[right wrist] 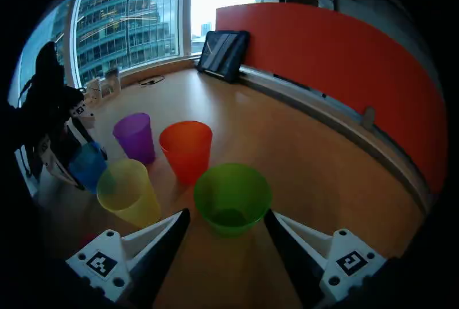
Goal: Pour water
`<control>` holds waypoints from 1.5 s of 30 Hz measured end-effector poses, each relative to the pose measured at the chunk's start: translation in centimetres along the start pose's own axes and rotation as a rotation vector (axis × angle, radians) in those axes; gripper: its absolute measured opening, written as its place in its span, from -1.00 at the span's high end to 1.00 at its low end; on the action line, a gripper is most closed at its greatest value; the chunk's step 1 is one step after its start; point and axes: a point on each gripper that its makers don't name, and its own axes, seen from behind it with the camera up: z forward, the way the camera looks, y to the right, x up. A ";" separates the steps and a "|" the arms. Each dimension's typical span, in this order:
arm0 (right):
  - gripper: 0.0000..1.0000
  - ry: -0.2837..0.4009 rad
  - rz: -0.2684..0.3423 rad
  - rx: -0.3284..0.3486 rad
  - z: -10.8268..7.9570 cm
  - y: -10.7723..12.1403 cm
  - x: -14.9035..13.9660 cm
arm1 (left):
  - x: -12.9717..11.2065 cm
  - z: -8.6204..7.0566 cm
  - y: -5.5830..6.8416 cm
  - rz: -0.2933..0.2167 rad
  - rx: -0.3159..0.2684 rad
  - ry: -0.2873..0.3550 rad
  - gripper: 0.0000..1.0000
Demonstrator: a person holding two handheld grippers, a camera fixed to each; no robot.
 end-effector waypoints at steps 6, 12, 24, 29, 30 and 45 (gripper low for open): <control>-0.99 0.001 0.005 -0.005 0.4 0.2 0.1 | 0.1 0.0 0.0 -0.004 0.001 0.001 -0.71; -0.99 0.002 0.013 -0.012 0.9 0.5 0.2 | 0.1 0.0 0.0 -0.004 -0.001 0.003 -0.71; -0.78 0.004 0.025 -0.011 1.6 0.4 0.5 | 0.3 0.0 0.2 -0.008 -0.005 0.002 -0.71; -0.78 0.018 0.033 -0.016 1.2 0.4 0.7 | 0.5 -0.1 0.3 -0.011 -0.003 0.009 -0.71; -0.78 0.022 0.035 -0.017 1.1 0.4 0.9 | 0.7 -0.2 0.3 -0.011 -0.001 0.013 -0.71; -0.78 0.098 0.024 -0.058 -3.7 0.2 4.0 | 4.1 -2.8 0.7 -0.002 0.039 0.098 -0.71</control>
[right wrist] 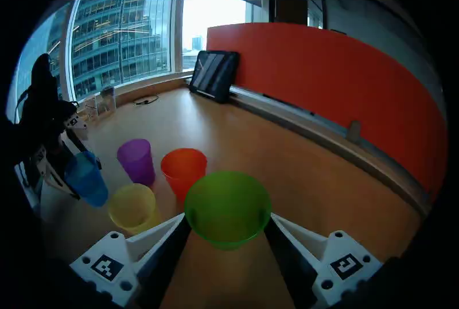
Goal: Pour water
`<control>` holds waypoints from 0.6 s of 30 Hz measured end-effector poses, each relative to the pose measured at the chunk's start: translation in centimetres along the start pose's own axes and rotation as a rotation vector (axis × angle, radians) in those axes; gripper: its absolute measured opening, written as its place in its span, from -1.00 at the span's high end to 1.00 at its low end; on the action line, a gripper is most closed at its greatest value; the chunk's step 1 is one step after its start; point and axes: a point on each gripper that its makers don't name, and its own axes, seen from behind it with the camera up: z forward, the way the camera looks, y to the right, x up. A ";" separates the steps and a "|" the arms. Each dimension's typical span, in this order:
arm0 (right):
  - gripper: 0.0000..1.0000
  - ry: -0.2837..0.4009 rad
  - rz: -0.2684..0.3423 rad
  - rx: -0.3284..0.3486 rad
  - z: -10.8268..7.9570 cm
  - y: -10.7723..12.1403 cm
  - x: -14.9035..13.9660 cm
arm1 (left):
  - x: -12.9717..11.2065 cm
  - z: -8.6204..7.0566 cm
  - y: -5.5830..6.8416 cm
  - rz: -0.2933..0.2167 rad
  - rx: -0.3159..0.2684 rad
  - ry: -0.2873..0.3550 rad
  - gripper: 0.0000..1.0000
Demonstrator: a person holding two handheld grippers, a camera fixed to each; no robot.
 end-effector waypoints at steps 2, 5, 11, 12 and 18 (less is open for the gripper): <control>-0.78 0.014 -0.002 -0.006 -0.8 -0.1 0.6 | 0.7 -0.4 -0.1 0.000 0.011 0.016 -0.71; -0.78 0.038 -0.003 -0.013 -1.9 -0.4 1.5 | 1.9 -1.0 -0.3 -0.001 0.026 0.043 -0.71; -0.77 0.091 -0.003 -0.028 -4.1 -0.8 3.3 | 4.3 -2.1 -0.5 0.001 0.050 0.098 -0.71; -0.77 0.100 -0.004 -0.031 -4.5 -0.9 3.6 | 4.7 -2.3 -0.5 0.001 0.054 0.108 -0.71; -0.78 0.160 -0.010 -0.051 -6.6 -1.4 5.4 | 6.8 -3.2 -1.0 -0.006 0.073 0.166 -0.71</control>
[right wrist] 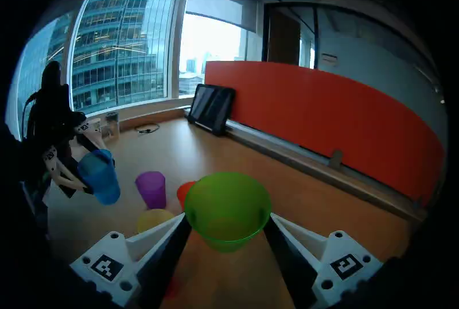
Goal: Pour water
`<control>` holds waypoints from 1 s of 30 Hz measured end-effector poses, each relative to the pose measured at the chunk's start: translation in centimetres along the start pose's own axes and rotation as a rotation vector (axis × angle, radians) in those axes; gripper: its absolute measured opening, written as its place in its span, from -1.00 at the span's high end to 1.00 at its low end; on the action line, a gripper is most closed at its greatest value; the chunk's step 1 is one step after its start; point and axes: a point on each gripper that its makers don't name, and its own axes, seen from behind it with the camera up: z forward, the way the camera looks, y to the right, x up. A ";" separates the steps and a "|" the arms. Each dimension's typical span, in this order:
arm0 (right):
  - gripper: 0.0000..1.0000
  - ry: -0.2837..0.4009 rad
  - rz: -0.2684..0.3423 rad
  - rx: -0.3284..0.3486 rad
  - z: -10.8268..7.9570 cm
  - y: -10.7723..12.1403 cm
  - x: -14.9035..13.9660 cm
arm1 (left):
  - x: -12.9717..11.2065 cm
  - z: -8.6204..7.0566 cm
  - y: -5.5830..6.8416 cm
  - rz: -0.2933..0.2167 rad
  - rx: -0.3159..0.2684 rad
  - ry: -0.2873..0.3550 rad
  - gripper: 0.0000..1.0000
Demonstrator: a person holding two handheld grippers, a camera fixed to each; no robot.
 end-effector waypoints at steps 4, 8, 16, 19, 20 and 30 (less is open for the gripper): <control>-0.78 0.037 -0.005 -0.011 -1.0 -0.3 1.2 | 1.3 -0.4 -0.3 -0.011 0.009 0.034 -0.71; -0.78 0.072 -0.010 -0.024 -1.8 -0.5 2.3 | 2.6 -0.9 -0.7 -0.015 0.020 0.069 -0.71; -0.78 0.142 -0.019 -0.046 -3.2 -1.1 3.9 | 4.8 -1.4 -1.3 -0.018 0.036 0.125 -0.71; -0.78 0.172 -0.018 -0.054 -3.7 -1.2 4.7 | 5.6 -1.6 -1.6 -0.023 0.040 0.147 -0.71; -0.78 0.184 -0.017 -0.056 -3.9 -1.3 5.0 | 5.9 -1.7 -1.7 -0.025 0.041 0.155 -0.71; -0.80 0.269 -0.008 -0.070 -5.3 -1.8 7.4 | 8.0 -1.8 -2.3 -0.033 0.051 0.212 -0.71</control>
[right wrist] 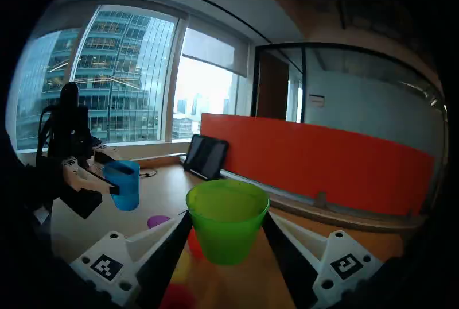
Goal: Pour water
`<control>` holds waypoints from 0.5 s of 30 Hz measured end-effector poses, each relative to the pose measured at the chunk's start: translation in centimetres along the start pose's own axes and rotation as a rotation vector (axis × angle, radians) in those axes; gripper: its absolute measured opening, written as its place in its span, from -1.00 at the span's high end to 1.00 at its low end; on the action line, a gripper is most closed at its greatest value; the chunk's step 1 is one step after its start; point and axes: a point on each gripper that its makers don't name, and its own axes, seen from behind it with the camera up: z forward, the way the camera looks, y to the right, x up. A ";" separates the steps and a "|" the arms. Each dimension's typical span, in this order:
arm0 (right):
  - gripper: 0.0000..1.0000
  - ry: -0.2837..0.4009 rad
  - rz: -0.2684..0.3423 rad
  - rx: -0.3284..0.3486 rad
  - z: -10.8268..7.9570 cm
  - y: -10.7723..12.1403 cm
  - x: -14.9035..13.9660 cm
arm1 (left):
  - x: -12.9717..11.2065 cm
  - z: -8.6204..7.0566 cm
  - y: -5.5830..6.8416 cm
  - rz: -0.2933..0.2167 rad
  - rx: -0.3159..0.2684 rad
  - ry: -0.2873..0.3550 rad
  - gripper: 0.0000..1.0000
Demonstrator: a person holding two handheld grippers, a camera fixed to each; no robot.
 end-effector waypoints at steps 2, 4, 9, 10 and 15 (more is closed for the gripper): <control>-0.79 0.015 0.001 -0.003 -0.2 -0.1 0.4 | 0.4 0.1 0.1 -0.001 -0.002 0.011 -0.71; -0.79 0.027 0.001 -0.008 -0.3 -0.1 0.8 | 0.7 0.3 0.1 0.000 -0.005 0.020 -0.71; -0.79 0.057 0.005 -0.020 -0.8 0.0 1.6 | 1.6 0.6 -0.1 0.007 -0.004 0.042 -0.71; -0.79 0.061 0.006 -0.021 -0.9 0.0 1.7 | 1.8 0.7 -0.1 0.008 -0.005 0.045 -0.71; -0.79 0.074 0.015 -0.020 -1.3 -0.1 2.0 | 2.6 0.8 -0.1 0.018 -0.013 0.059 -0.71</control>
